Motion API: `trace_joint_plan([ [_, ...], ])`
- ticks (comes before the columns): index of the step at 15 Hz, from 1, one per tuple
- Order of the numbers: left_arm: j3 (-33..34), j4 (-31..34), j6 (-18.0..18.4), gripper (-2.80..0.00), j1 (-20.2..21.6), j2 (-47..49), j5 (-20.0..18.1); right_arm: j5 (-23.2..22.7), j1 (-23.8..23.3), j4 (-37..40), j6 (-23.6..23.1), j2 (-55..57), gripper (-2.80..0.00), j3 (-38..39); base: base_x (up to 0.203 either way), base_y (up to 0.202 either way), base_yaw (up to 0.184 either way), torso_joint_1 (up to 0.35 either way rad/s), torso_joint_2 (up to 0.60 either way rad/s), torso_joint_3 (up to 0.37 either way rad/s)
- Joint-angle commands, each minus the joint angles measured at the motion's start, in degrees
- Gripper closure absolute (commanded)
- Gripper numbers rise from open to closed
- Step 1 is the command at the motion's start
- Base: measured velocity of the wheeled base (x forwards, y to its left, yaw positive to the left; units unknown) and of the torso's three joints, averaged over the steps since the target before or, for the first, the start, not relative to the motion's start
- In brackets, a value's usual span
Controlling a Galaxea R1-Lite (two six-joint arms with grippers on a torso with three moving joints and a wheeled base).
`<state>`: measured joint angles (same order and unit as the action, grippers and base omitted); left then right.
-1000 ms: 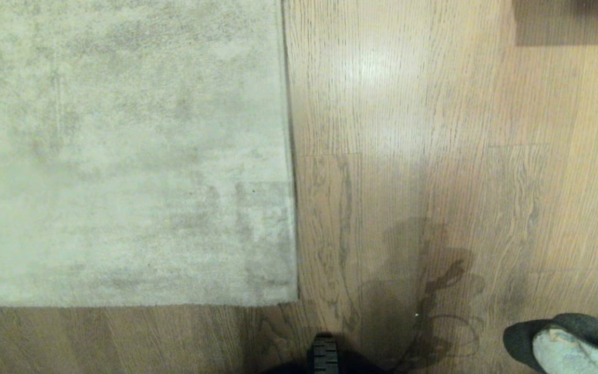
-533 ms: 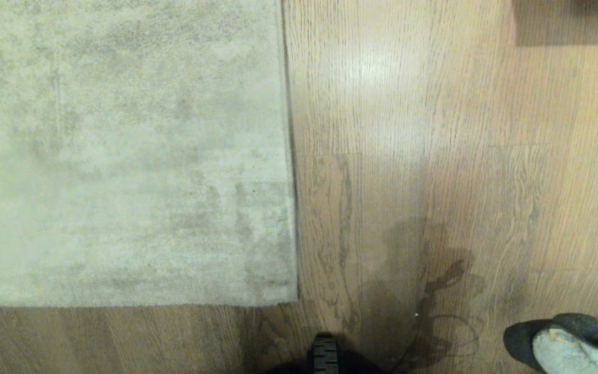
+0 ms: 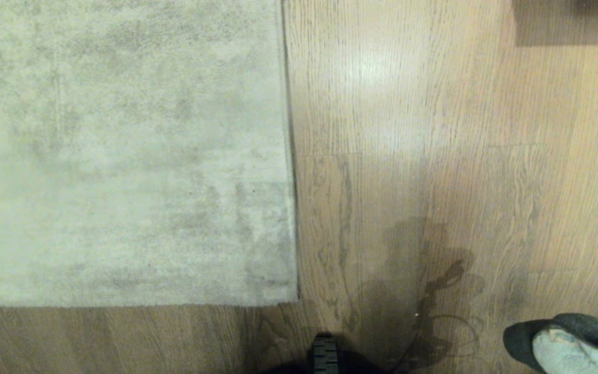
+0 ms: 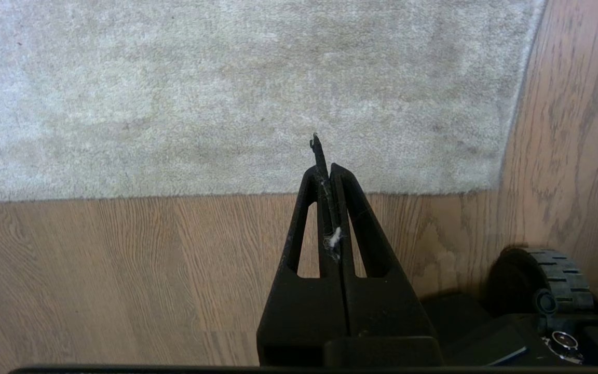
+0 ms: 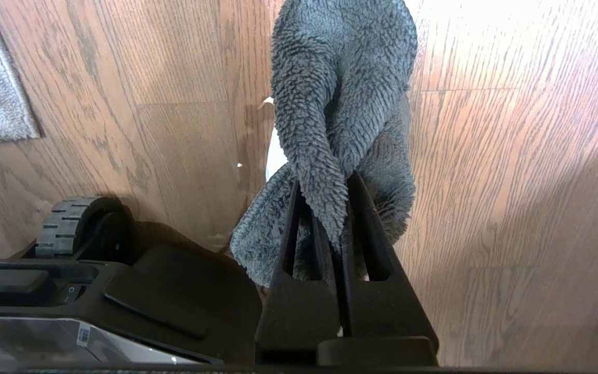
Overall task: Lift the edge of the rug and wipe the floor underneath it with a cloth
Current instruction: Put down the rag
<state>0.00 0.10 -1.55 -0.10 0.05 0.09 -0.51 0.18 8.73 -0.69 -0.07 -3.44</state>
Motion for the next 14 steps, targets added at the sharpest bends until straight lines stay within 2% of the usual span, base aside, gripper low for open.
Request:
trace_joint_plan([
  [1, 0.0, -0.01, -0.03, 0.0, 0.01, 0.04, 0.0, -0.02, 0.07, 0.06, -0.02, 0.07, 0.0, 0.01, 0.0, 0.0, 0.0, 0.0, 0.0, 0.0],
  [14, 0.0, -0.1, -0.12, 0.0, 0.01, 0.04, 0.09, 0.07, -0.01, 0.06, 0.06, 0.07, 0.0, 0.01, 0.0, 0.0, 0.0, 0.0, 0.0, 0.0],
])
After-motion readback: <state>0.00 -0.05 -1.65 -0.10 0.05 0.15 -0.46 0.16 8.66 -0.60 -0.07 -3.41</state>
